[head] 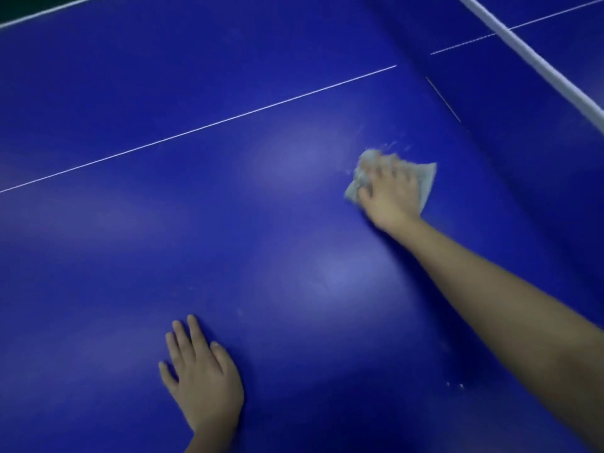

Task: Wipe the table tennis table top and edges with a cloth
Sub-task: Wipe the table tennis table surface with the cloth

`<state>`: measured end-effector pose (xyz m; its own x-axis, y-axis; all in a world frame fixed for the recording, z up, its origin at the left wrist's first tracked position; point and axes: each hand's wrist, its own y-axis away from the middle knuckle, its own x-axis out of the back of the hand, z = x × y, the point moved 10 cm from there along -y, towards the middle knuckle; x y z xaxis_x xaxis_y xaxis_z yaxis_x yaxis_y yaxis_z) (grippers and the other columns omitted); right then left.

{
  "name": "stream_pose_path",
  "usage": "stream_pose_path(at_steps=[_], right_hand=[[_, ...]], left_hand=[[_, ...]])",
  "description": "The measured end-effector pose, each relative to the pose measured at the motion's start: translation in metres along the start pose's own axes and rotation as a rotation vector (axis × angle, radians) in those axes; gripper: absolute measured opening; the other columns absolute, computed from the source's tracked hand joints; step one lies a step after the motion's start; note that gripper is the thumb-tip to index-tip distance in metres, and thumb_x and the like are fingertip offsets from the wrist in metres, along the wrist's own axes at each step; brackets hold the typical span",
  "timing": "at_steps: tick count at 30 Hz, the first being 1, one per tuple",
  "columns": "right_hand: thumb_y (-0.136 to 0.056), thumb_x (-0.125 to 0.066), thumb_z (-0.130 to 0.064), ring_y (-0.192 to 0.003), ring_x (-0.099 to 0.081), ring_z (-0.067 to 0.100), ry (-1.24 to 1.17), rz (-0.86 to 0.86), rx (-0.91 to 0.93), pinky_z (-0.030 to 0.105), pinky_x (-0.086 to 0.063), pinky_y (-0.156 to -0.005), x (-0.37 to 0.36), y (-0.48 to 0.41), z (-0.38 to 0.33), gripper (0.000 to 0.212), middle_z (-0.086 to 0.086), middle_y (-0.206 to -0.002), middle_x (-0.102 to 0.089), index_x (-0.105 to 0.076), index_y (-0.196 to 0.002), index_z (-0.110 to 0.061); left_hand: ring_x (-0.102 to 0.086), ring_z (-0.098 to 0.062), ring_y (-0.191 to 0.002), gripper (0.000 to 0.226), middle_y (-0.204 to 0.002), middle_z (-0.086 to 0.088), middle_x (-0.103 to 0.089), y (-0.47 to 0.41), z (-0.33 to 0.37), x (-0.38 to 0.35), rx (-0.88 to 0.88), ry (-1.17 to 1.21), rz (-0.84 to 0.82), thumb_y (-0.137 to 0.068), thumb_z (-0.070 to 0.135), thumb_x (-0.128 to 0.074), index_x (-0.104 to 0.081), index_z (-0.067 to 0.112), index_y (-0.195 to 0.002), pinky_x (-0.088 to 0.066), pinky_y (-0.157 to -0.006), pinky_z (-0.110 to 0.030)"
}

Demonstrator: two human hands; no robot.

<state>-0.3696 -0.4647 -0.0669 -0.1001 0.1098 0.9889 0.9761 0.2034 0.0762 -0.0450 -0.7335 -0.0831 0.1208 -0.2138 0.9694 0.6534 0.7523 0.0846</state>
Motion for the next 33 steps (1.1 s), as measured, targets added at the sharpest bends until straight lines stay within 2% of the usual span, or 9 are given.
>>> stream_pose_path(at_steps=[4,6,13,16,20,24,28,31,33], right_hand=[[-0.084,-0.027,-0.038,-0.131,-0.044,0.028,0.014,-0.091,0.807,0.043,-0.033,-0.106,-0.025,0.1,-0.105,0.061,0.006,-0.145,-0.044,-0.044,-0.14,-0.024],[-0.082,-0.036,-0.037,-0.126,-0.05,0.026,-0.009,-0.07,0.962,0.044,-0.038,-0.103,-0.014,0.096,-0.099,0.057,0.0,-0.141,-0.051,-0.052,-0.135,-0.026],[-0.098,-0.029,-0.035,-0.138,-0.024,0.036,-0.012,0.099,-0.126,0.045,-0.017,-0.111,0.025,-0.138,0.046,0.051,0.012,-0.152,-0.029,-0.031,-0.145,-0.016],[-0.096,-0.035,-0.036,-0.128,-0.038,0.036,-0.073,0.07,-0.062,0.046,-0.028,-0.106,0.016,-0.16,-0.02,0.047,0.017,-0.141,-0.041,-0.039,-0.137,-0.013],[-0.081,-0.028,-0.041,-0.096,-0.059,0.028,-0.058,0.018,0.533,0.042,-0.041,-0.083,-0.004,-0.059,-0.176,0.045,0.005,-0.104,-0.063,-0.053,-0.114,-0.024],[-0.08,-0.037,-0.04,-0.102,-0.062,0.023,-0.09,0.057,0.948,0.04,-0.038,-0.09,-0.008,0.032,-0.192,0.045,-0.002,-0.115,-0.066,-0.062,-0.117,-0.032],[-0.082,-0.041,-0.041,-0.088,-0.061,0.027,0.036,0.288,0.329,0.033,-0.034,-0.065,0.027,-0.119,-0.097,0.025,0.003,-0.093,-0.063,-0.052,-0.098,-0.025],[-0.094,-0.032,-0.035,-0.119,-0.042,0.034,-0.04,0.223,-0.033,0.043,-0.03,-0.099,0.026,-0.193,-0.022,0.042,0.012,-0.134,-0.047,-0.046,-0.129,-0.016],[-0.094,-0.03,-0.036,-0.122,-0.04,0.034,-0.028,0.209,0.005,0.045,-0.026,-0.102,0.021,-0.207,-0.042,0.044,0.009,-0.139,-0.043,-0.043,-0.132,-0.018]], left_hand=[[-0.026,-0.028,-0.14,0.067,-0.151,-0.011,-0.029,-0.003,0.009,0.008,0.009,0.029,0.06,-0.081,0.031,-0.019,-0.034,0.01,-0.143,-0.013,-0.11,-0.053],[-0.031,-0.032,-0.137,0.072,-0.148,-0.014,-0.034,-0.003,0.011,0.01,0.018,0.025,0.087,-0.078,0.033,-0.016,-0.039,0.007,-0.14,-0.015,-0.109,-0.054],[-0.049,-0.05,-0.116,0.066,-0.131,-0.032,-0.048,-0.009,0.016,0.011,-0.039,-0.074,0.178,-0.075,0.027,-0.024,-0.053,-0.005,-0.125,-0.027,-0.098,-0.061],[-0.051,-0.052,-0.114,0.065,-0.128,-0.032,-0.05,-0.011,0.017,0.009,-0.069,-0.09,0.182,-0.075,0.027,-0.025,-0.055,-0.007,-0.122,-0.028,-0.096,-0.061],[-0.052,-0.047,-0.115,0.064,-0.127,-0.032,-0.051,-0.012,0.016,0.008,-0.095,-0.108,0.174,-0.076,0.025,-0.025,-0.054,-0.007,-0.123,-0.027,-0.096,-0.056],[-0.044,-0.038,-0.116,0.064,-0.125,-0.034,-0.052,-0.01,0.022,0.014,-0.147,-0.102,0.261,-0.077,0.024,-0.025,-0.043,0.006,-0.136,-0.031,-0.094,-0.059],[-0.017,-0.014,-0.139,0.077,-0.142,-0.018,-0.043,-0.011,0.025,0.022,-0.17,0.041,0.337,-0.075,0.027,-0.025,0.001,0.044,-0.146,-0.018,-0.106,-0.04],[0.005,0.01,-0.138,0.073,-0.148,-0.008,-0.035,-0.014,0.019,0.012,-0.148,0.082,0.286,-0.074,0.027,-0.026,-0.016,0.038,-0.146,-0.005,-0.111,-0.029],[0.007,0.01,-0.138,0.064,-0.137,-0.019,-0.049,-0.014,0.015,0.005,-0.109,0.064,0.241,-0.075,0.026,-0.027,-0.037,0.019,-0.138,-0.004,-0.111,-0.027]])
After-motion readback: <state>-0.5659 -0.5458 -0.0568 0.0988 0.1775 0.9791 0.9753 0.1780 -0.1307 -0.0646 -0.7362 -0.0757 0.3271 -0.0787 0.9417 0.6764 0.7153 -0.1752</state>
